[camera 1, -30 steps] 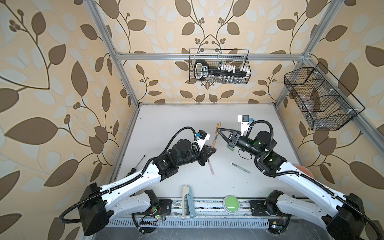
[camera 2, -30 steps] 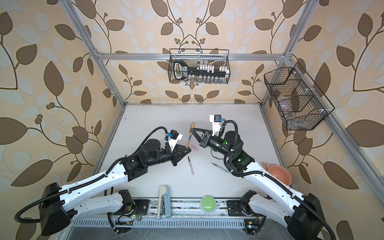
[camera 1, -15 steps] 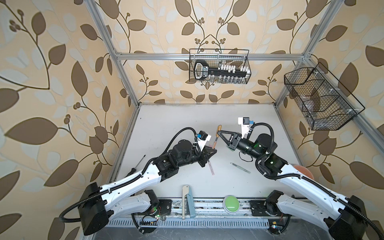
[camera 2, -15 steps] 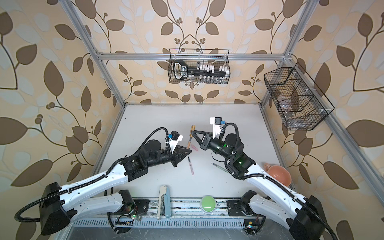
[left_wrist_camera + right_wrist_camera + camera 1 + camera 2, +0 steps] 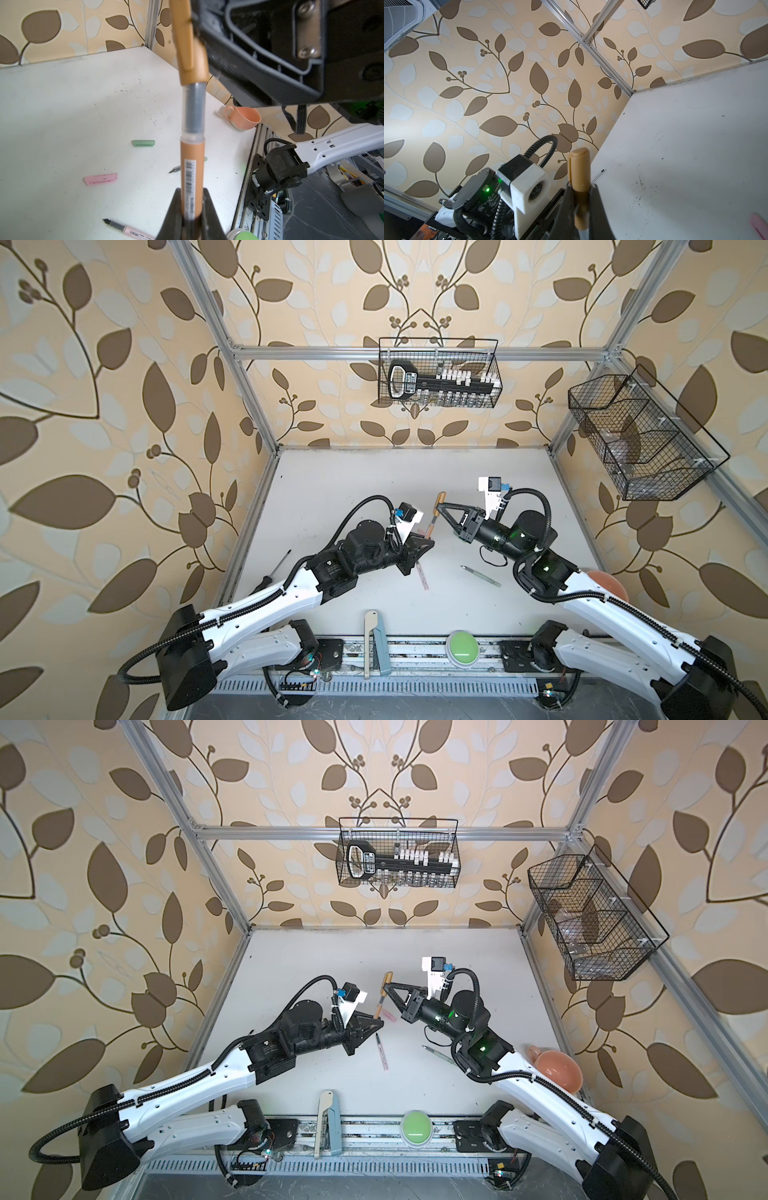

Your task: Insert the pens into the pen caps

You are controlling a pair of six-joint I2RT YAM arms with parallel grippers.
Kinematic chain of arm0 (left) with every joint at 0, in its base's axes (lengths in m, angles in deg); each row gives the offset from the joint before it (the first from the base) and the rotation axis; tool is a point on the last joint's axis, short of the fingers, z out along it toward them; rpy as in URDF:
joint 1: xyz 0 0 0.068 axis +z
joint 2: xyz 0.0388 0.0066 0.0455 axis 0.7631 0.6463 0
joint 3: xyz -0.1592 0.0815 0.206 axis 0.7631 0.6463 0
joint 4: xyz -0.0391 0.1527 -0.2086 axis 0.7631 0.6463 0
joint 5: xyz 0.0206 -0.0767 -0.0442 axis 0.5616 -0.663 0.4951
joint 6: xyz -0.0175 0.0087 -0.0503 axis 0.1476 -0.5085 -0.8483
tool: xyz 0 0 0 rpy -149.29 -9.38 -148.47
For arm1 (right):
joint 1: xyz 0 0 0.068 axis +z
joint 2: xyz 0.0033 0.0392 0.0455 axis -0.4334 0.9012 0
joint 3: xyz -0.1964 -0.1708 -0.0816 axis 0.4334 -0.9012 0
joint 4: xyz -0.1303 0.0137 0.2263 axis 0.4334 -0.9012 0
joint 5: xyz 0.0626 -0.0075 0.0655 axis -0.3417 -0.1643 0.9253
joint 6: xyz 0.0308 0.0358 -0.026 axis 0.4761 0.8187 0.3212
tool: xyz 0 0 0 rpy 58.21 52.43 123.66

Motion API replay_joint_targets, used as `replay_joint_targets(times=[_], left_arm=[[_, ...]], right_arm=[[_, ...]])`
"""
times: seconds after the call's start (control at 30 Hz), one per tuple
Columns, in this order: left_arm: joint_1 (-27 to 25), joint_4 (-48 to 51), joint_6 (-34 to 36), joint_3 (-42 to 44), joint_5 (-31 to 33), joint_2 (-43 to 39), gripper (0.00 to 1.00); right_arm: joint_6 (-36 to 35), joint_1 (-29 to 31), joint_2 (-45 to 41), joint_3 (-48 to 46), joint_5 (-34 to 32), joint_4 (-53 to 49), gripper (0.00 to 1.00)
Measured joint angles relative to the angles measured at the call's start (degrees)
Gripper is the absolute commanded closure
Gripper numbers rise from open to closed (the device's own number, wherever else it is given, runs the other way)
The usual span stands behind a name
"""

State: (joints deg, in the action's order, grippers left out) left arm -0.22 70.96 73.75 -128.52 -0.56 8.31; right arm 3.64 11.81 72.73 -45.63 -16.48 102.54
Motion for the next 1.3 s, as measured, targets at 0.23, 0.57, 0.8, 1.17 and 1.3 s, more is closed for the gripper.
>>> replay_joint_targets(times=[0.23, 0.57, 0.8, 1.17, 1.3], left_arm=[[0.0, 0.0, 0.1, 0.0, 0.0, 0.0, 1.0], [0.0, 0.0, 0.4, 0.0, 0.0, 1.0, 1.0], [0.0, 0.1, 0.5, 0.0, 0.1, 1.0, 1.0], [0.0, 1.1, 1.0, 0.0, 0.5, 0.1, 1.0], [0.0, 2.0, 1.4, -0.1, 1.2, -0.3, 1.0]], right_arm=[[-0.2, 0.0, -0.3, 0.0, 0.0, -0.3, 0.98], [-1.6, 0.0, -0.5, 0.0, -0.2, -2.4, 0.98], [-2.5, 0.0, -0.5, 1.0, -0.2, -4.4, 0.98], [-2.7, 0.5, 0.2, 1.3, 0.3, -4.5, 0.98], [-2.7, 1.0, 0.5, 1.3, 0.1, -4.2, 0.97]])
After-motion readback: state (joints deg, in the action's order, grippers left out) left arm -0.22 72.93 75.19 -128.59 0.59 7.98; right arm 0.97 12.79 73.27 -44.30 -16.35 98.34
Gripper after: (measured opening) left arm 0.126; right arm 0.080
